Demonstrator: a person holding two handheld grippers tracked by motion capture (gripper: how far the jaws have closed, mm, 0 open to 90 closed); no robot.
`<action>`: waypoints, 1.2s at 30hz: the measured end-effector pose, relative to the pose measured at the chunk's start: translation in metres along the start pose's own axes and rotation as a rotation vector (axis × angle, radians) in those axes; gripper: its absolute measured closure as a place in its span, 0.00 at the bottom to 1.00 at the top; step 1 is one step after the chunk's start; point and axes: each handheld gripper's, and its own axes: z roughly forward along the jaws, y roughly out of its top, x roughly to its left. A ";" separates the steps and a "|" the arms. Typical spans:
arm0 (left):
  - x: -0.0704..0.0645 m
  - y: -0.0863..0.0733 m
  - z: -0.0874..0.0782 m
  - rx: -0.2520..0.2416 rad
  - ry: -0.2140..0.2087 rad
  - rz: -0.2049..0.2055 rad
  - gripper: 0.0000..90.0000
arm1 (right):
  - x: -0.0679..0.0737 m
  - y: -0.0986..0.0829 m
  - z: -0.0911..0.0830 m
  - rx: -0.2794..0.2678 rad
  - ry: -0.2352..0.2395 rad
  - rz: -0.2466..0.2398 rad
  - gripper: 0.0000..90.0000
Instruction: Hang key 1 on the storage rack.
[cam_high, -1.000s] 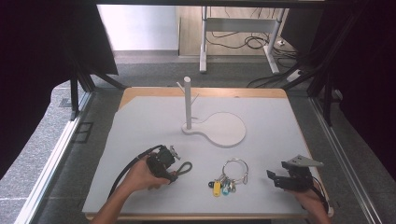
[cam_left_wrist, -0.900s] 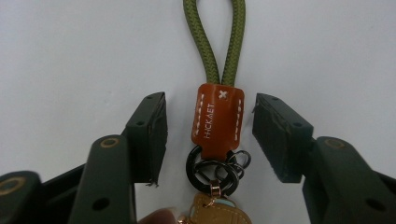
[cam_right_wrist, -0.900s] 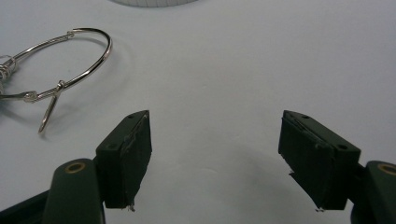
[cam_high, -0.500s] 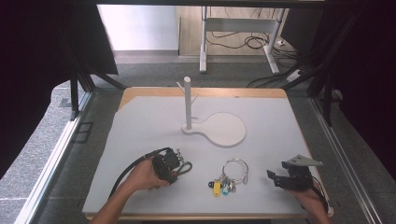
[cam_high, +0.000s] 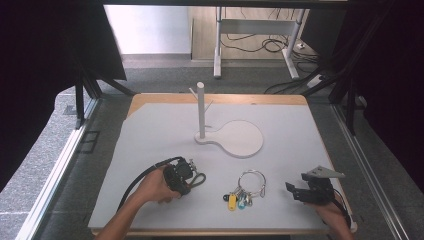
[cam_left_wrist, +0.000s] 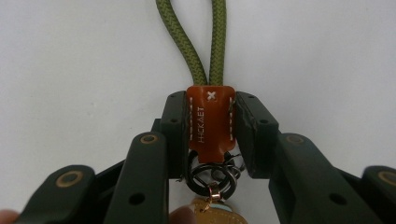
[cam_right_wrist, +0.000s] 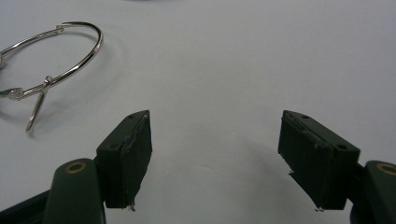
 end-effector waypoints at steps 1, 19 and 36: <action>0.001 -0.002 -0.001 -0.013 -0.001 -0.009 0.74 | 0.000 0.000 0.000 -0.003 0.000 0.002 0.29; 0.020 -0.024 -0.070 -0.274 -0.037 -0.097 0.74 | -0.003 0.000 -0.003 -0.011 -0.010 0.013 0.30; 0.033 -0.035 -0.095 -0.364 -0.045 -0.143 0.74 | 0.000 0.000 0.000 -0.012 -0.016 0.011 0.30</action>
